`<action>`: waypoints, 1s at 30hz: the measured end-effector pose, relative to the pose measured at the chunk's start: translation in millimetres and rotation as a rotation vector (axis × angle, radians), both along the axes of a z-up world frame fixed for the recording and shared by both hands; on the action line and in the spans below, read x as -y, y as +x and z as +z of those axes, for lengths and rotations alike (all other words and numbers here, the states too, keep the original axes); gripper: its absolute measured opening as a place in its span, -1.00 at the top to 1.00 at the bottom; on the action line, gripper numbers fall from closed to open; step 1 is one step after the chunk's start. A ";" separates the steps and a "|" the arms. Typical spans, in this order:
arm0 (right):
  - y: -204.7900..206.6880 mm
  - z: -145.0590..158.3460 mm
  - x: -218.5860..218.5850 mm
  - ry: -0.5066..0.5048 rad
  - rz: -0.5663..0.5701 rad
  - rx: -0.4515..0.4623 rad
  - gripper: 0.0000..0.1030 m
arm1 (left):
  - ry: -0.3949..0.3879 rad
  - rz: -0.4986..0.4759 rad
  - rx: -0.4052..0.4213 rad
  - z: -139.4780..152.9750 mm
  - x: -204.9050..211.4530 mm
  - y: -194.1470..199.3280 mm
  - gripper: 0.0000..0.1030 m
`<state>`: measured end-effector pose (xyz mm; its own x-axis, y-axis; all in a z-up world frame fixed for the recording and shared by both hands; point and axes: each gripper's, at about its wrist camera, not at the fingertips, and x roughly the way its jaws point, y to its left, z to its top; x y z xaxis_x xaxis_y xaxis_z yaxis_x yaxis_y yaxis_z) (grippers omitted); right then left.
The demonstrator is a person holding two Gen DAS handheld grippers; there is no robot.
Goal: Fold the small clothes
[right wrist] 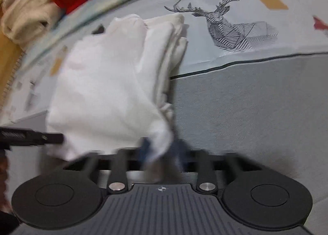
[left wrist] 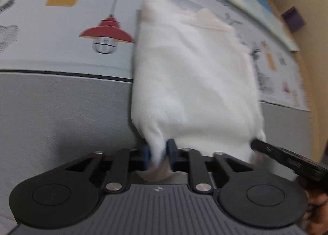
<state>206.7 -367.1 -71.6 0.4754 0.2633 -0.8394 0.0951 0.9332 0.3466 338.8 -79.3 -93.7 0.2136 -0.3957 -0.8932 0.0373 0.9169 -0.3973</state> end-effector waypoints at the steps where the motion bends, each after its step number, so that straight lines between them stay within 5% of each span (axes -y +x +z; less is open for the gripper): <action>1: -3.1 6.1 -0.5 -0.002 -0.013 0.024 0.89 | -0.035 -0.011 0.005 3.8 0.4 -2.8 0.71; 3: -7.0 18.2 -0.3 -0.065 -0.033 0.080 0.89 | -0.026 -0.070 0.029 8.0 7.4 -8.3 0.68; 5: -8.1 22.2 4.1 -0.085 -0.063 0.082 0.87 | 0.090 -0.109 0.045 7.0 13.1 -12.8 0.50; 6: -9.3 22.5 4.8 -0.099 -0.064 0.076 0.82 | 0.152 -0.114 0.060 6.5 14.8 -15.4 0.25; 7: -9.6 21.4 4.0 -0.133 -0.070 0.069 0.59 | 0.180 -0.122 0.081 10.0 14.5 -15.3 0.16; 9: -13.2 24.3 -0.1 -0.221 -0.092 0.071 0.26 | 0.241 -0.153 0.171 25.5 23.6 -19.8 0.18; 13: -23.0 39.6 -10.4 -0.220 -0.070 0.206 0.30 | 0.251 -0.236 0.347 50.3 39.4 -32.0 0.20; 15: -18.6 31.2 -18.2 -0.229 0.027 0.190 0.34 | 0.235 -0.275 0.275 35.0 43.2 -32.2 0.20; 18: -14.4 -4.3 -7.6 -0.303 -0.020 0.002 0.27 | 0.373 -0.351 0.142 -0.1 47.1 -37.9 0.10; 21: -15.3 6.3 9.5 -0.207 -0.104 -0.005 0.21 | 0.371 -0.329 0.225 22.8 41.7 -43.0 0.10; 24: -21.6 38.6 4.6 -0.294 -0.076 0.068 0.18 | 0.392 -0.303 0.337 55.6 33.7 -51.7 0.03; 27: -31.4 69.0 11.4 -0.282 -0.088 0.121 0.17 | 0.382 -0.225 0.413 87.3 21.8 -64.2 -0.53; 30: -53.5 103.6 11.6 -0.245 -0.092 0.200 0.04 | 0.376 -0.161 0.533 122.6 16.7 -93.4 -0.64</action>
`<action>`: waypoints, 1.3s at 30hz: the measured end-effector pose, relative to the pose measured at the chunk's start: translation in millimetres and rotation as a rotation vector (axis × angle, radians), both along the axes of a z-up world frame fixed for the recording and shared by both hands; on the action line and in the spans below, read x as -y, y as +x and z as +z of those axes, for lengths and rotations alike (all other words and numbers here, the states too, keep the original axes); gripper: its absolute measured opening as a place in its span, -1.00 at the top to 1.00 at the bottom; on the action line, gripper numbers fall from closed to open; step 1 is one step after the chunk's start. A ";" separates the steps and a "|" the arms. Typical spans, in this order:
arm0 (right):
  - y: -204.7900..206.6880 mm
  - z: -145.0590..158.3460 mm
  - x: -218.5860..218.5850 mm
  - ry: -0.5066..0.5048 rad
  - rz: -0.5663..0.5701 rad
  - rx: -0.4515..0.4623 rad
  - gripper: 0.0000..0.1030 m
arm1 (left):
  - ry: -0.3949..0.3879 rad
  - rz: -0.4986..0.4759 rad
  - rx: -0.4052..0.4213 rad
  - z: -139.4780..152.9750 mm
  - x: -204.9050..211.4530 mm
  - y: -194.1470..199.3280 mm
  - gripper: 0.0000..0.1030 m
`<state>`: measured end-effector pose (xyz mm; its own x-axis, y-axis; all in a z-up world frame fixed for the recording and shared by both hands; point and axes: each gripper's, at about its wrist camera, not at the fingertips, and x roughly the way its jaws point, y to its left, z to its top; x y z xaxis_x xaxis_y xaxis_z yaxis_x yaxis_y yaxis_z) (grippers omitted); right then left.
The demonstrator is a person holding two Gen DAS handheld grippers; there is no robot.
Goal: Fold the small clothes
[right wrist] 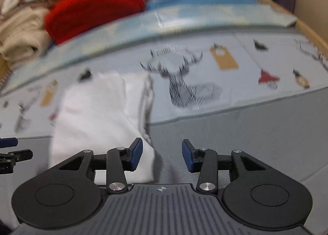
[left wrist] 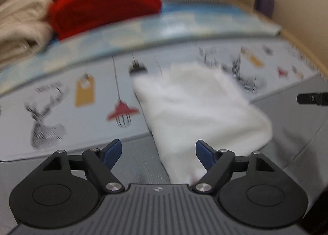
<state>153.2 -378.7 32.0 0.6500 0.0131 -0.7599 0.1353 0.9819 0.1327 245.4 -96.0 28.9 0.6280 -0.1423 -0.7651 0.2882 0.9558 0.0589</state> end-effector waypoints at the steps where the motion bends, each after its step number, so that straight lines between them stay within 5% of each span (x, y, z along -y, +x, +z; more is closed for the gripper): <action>1: -8.7 9.8 1.8 -0.007 0.016 0.032 -0.04 | 0.002 0.009 0.040 11.1 0.7 -11.7 -0.68; 7: -79.7 53.5 -23.0 -0.069 0.091 0.227 -0.63 | -0.067 0.055 0.210 57.1 4.2 -93.8 -0.69; 10: -114.1 53.5 -38.0 -0.077 0.110 0.289 -0.65 | -0.110 0.073 0.242 54.5 6.1 -127.8 -0.73; 12: -135.1 38.9 -45.2 -0.074 0.088 0.316 -0.65 | -0.111 0.067 0.251 45.6 9.7 -148.3 -0.97; 15: -146.4 31.0 -58.7 -0.021 0.037 0.275 -0.65 | -0.067 0.074 0.232 16.6 13.8 -164.3 -0.99; 17: -148.7 29.4 -71.0 -0.077 0.041 0.297 -0.65 | -0.037 0.119 0.111 -1.3 17.0 -155.7 -0.99; 19: -145.6 24.2 -82.3 -0.157 0.061 0.271 -0.65 | -0.101 0.146 0.065 -4.5 13.9 -148.1 -0.99; 28: -132.8 5.9 -99.2 -0.224 0.104 0.177 -0.70 | -0.102 0.201 0.021 -17.6 16.2 -122.3 -0.99; 39: -121.5 -5.1 -100.9 -0.182 0.107 0.106 -0.71 | -0.136 0.203 -0.029 -28.1 25.2 -108.0 -0.99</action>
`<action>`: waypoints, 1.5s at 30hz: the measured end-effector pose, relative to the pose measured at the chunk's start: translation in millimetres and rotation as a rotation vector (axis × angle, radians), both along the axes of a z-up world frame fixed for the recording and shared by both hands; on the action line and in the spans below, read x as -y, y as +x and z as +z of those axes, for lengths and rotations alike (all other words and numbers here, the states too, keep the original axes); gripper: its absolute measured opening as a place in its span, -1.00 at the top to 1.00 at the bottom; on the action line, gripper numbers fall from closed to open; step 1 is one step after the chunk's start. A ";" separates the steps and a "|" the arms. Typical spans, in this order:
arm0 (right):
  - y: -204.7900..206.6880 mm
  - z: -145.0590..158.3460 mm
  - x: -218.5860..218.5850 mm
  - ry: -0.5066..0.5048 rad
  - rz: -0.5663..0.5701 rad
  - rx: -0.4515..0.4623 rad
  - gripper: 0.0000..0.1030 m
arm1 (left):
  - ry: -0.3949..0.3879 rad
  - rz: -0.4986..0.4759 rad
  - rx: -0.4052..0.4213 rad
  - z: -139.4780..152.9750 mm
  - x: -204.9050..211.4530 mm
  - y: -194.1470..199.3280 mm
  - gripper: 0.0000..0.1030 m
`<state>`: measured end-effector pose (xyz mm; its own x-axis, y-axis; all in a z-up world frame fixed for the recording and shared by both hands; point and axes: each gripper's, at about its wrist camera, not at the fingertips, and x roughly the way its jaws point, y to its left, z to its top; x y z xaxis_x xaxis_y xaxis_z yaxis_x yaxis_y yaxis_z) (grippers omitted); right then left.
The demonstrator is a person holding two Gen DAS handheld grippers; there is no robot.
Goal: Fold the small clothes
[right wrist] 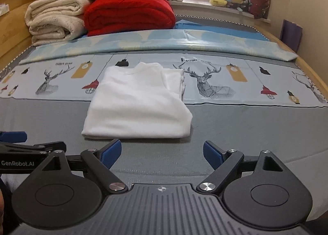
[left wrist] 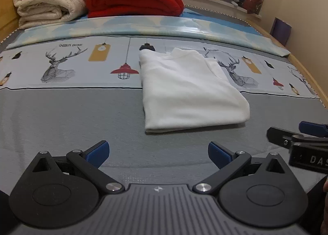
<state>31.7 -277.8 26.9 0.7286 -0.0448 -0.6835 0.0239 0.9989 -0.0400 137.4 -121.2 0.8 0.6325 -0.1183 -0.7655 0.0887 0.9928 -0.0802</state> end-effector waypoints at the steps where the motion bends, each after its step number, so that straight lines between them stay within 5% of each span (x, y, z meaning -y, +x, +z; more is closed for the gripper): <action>1: 0.5 -0.7 -0.1 -0.001 0.004 -0.004 -0.71 | 0.000 -0.004 -0.002 -0.3 2.0 0.8 -0.99; 45: 8.9 -10.1 -4.4 0.000 0.041 -0.041 -0.71 | 0.004 -0.026 -0.011 -5.9 4.7 5.9 -0.99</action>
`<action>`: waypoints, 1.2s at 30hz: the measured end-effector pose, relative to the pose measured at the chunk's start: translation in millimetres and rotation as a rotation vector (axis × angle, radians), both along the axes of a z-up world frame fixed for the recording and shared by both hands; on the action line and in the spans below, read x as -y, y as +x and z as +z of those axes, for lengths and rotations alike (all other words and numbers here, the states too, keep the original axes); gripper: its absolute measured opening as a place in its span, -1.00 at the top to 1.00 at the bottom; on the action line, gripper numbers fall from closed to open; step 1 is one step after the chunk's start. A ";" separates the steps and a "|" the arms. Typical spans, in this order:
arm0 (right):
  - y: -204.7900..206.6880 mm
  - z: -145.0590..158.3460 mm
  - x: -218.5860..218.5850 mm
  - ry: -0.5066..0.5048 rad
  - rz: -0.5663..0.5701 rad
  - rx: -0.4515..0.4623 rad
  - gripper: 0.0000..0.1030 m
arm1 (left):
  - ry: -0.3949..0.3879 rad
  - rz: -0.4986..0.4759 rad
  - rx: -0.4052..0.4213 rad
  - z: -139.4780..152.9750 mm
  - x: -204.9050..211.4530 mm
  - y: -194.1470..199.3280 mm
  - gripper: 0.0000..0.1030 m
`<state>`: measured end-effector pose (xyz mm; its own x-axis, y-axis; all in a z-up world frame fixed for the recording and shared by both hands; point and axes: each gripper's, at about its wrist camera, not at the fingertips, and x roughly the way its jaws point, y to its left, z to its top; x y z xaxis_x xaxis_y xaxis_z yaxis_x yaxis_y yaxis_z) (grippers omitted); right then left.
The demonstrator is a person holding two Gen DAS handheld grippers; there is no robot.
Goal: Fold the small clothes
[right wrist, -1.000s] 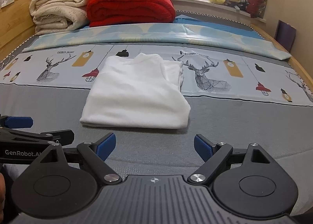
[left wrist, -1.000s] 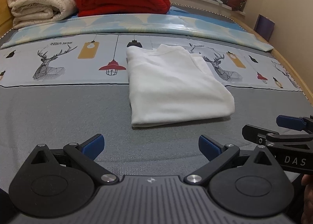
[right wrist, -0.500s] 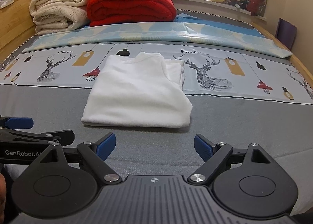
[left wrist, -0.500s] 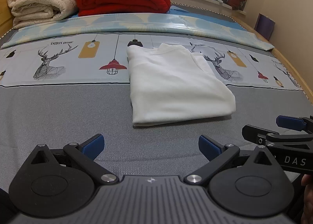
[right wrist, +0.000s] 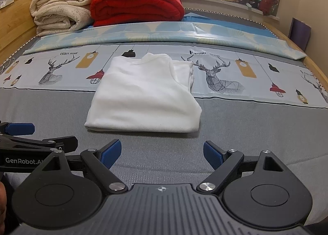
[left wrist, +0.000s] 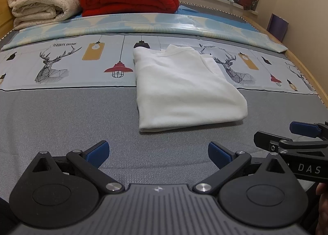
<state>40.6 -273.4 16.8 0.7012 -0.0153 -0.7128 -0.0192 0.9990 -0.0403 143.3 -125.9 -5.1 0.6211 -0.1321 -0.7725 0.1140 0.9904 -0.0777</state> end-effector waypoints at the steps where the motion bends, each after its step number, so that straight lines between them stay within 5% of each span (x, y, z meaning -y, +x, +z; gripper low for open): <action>1: 0.6 0.5 -0.4 0.000 0.000 0.000 -0.71 | 0.000 0.000 0.000 -0.1 -0.1 0.0 -0.99; 36: 1.1 1.9 0.6 0.006 -0.004 -0.002 -0.71 | 0.002 -0.004 0.007 2.6 1.0 0.6 -0.99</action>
